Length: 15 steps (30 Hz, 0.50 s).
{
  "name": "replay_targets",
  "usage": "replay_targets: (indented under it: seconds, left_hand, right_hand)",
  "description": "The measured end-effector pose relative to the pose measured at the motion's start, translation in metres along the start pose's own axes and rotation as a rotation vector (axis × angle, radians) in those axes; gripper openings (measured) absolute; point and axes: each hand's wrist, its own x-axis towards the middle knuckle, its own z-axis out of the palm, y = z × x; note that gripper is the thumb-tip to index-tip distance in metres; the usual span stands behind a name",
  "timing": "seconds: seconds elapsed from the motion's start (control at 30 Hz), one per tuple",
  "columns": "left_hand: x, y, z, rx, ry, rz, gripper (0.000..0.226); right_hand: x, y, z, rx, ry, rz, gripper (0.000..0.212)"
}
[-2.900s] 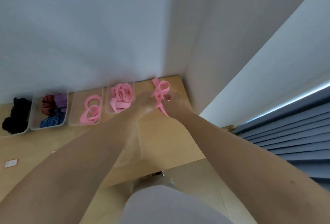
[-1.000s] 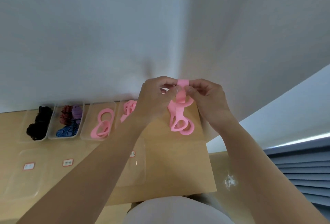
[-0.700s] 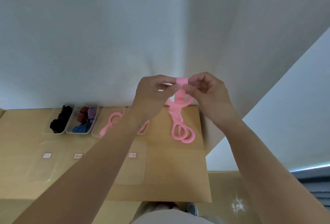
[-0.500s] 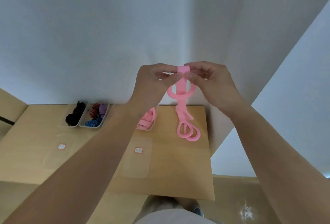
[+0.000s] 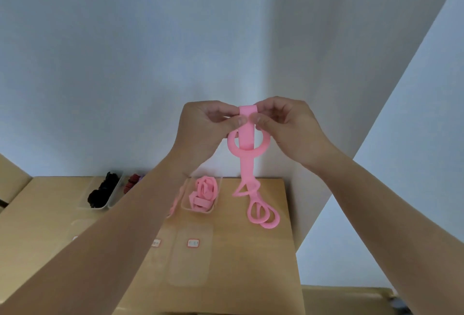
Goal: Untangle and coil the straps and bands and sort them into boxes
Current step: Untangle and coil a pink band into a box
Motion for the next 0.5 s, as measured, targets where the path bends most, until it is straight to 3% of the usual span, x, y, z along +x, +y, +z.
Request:
replay_targets:
  seconds: [0.5]
  left_hand:
    - [0.017,0.006,-0.06,-0.018,-0.056,0.071,0.01]
  right_hand:
    - [0.014,-0.037,0.052,-0.168,0.074,-0.046,0.006]
